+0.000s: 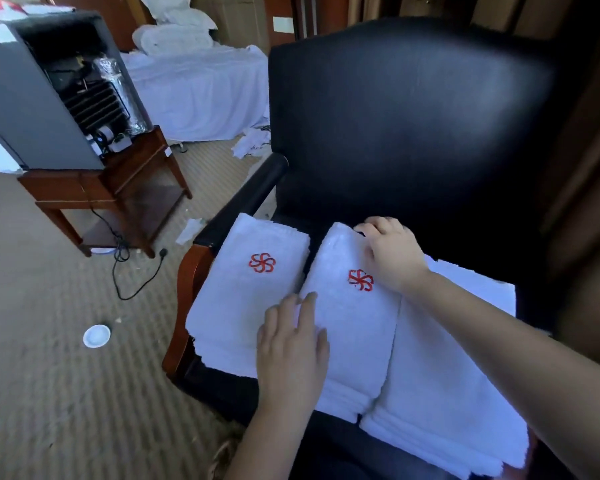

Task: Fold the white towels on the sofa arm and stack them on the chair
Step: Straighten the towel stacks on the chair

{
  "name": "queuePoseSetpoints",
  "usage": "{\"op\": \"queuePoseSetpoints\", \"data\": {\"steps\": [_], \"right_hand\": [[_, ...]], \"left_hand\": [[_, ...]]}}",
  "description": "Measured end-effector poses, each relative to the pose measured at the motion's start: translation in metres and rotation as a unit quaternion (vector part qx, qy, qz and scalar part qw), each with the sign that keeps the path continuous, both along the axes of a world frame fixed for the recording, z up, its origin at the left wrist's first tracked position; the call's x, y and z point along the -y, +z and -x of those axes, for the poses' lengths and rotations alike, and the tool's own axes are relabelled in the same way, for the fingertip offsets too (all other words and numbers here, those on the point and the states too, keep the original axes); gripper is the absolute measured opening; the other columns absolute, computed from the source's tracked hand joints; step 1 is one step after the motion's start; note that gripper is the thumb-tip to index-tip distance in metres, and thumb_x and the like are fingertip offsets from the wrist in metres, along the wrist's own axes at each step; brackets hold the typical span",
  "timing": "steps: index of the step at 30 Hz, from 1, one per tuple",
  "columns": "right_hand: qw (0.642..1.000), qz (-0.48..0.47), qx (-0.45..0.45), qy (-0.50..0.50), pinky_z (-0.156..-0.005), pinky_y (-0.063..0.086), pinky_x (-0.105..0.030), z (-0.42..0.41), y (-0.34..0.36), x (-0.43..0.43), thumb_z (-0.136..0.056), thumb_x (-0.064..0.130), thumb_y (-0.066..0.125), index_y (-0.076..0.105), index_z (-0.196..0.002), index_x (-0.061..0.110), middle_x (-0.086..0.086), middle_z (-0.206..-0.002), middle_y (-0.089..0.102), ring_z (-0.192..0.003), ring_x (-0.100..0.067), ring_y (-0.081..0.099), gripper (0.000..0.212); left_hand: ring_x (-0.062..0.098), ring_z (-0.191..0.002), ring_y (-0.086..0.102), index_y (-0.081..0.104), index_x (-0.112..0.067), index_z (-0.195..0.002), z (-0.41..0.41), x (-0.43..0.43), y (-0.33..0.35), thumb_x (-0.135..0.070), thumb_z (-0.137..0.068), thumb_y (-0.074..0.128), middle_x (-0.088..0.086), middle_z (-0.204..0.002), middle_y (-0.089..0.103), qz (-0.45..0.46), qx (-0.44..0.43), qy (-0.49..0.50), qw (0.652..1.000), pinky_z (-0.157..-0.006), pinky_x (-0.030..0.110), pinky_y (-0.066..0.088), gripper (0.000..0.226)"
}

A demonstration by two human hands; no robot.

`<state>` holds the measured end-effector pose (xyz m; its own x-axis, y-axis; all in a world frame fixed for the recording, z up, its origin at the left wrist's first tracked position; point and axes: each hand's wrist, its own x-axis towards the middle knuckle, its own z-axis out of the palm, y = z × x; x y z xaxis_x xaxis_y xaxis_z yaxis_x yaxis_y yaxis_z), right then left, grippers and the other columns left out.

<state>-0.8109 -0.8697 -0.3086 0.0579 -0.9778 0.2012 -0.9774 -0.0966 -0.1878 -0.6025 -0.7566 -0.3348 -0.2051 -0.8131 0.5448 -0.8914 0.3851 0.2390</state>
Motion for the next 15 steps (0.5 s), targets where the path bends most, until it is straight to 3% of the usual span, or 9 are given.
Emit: {"op": "queuePoseSetpoints", "data": {"steps": [2,4,6,8,15], "right_hand": [[0.999,-0.019,0.0,0.044,-0.111,0.019,-0.032,-0.014,-0.004,-0.003,-0.096,0.019,0.046,0.042,-0.143,0.017,-0.004,-0.15,0.035,-0.137,-0.025,0.03,0.047],[0.994,-0.099,0.005,0.04,-0.118,0.008,-0.035,-0.024,-0.013,-0.004,-0.103,0.034,0.035,0.026,-0.152,0.019,-0.005,-0.16,0.019,-0.145,-0.027,0.018,0.052],[0.983,-0.178,0.007,0.046,-0.12,-0.006,-0.038,-0.027,-0.028,-0.003,-0.104,0.045,0.024,0.002,-0.155,0.028,0.0,-0.163,-0.005,-0.149,-0.024,-0.005,0.058],[0.978,-0.201,0.015,0.056,-0.119,-0.013,-0.038,-0.028,-0.042,-0.001,-0.103,0.048,0.019,-0.008,-0.154,0.031,0.003,-0.161,-0.017,-0.148,-0.02,-0.018,0.06],[0.983,-0.176,0.028,0.048,-0.119,-0.014,-0.036,-0.027,-0.069,0.011,-0.103,0.049,0.017,-0.008,-0.153,0.033,0.005,-0.161,-0.016,-0.147,-0.018,-0.018,0.059]], "left_hand": [[0.026,-0.125,0.051,0.057,-0.014,-0.132,0.02,0.012,-0.011,-0.036,-0.089,0.051,0.004,-0.134,0.056,-0.021,0.009,-0.086,0.996,-0.1,0.043,0.047,0.048],[0.028,-0.143,0.033,0.048,-0.016,-0.142,0.03,0.02,-0.032,-0.051,-0.092,0.04,0.005,-0.151,0.042,-0.101,0.049,-0.096,0.989,-0.114,0.048,0.026,0.061],[0.028,-0.149,0.016,0.034,-0.02,-0.15,0.032,0.022,-0.056,-0.059,-0.092,0.036,0.006,-0.159,0.026,-0.144,0.077,-0.082,0.983,-0.116,0.049,0.012,0.071],[0.027,-0.15,0.011,0.025,-0.023,-0.152,0.03,0.023,-0.071,-0.062,-0.091,0.035,0.006,-0.161,0.02,-0.151,0.076,-0.076,0.983,-0.116,0.05,0.01,0.073],[0.026,-0.149,0.014,0.039,-0.021,-0.147,0.041,0.032,-0.084,-0.06,-0.088,0.039,0.005,-0.159,0.026,-0.145,0.052,-0.047,0.987,-0.118,0.049,0.01,0.071]]}}
